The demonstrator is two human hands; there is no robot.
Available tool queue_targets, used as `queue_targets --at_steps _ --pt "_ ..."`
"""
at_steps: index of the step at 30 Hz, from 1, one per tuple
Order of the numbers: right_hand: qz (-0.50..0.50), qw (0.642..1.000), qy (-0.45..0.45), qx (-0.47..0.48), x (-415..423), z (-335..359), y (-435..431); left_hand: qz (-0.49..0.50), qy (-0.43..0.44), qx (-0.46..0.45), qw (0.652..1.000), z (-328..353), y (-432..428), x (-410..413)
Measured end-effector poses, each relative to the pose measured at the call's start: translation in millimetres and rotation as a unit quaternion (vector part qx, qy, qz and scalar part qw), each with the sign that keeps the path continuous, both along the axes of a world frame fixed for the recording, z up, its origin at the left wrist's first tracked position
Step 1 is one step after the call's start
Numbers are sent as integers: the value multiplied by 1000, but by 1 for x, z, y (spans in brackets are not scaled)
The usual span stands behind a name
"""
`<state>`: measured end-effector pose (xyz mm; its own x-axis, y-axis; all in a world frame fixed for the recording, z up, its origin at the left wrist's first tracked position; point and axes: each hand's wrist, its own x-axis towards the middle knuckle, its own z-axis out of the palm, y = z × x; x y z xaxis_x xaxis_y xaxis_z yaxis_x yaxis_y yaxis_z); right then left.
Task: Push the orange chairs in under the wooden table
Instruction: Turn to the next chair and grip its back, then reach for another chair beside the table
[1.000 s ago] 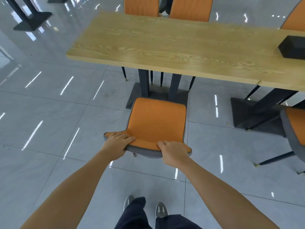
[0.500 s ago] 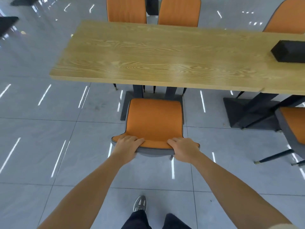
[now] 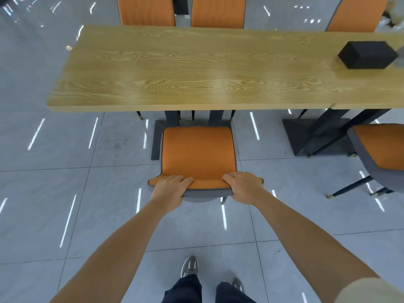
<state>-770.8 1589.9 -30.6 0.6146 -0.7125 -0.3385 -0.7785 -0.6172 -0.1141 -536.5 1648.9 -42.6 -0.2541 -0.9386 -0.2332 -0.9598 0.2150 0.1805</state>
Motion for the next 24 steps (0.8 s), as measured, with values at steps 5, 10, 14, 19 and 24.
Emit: queue_targets --at_steps 5,10,14,19,24 --pt "-94 994 -30 -42 1 -4 16 -23 -17 11 1000 6 2 -1" --pt "-189 980 -38 -40 -2 -2 36 -77 -55 11 995 17 4 -7" --pt "-255 965 -59 -19 -22 4 53 -119 -52 -22 991 24 -6 -34" --pt "-339 939 -62 -10 -76 26 69 -173 -68 -70 980 35 -28 -93" --pt "-424 903 -58 -28 -160 54 95 -237 -95 -84 963 44 -48 -187"
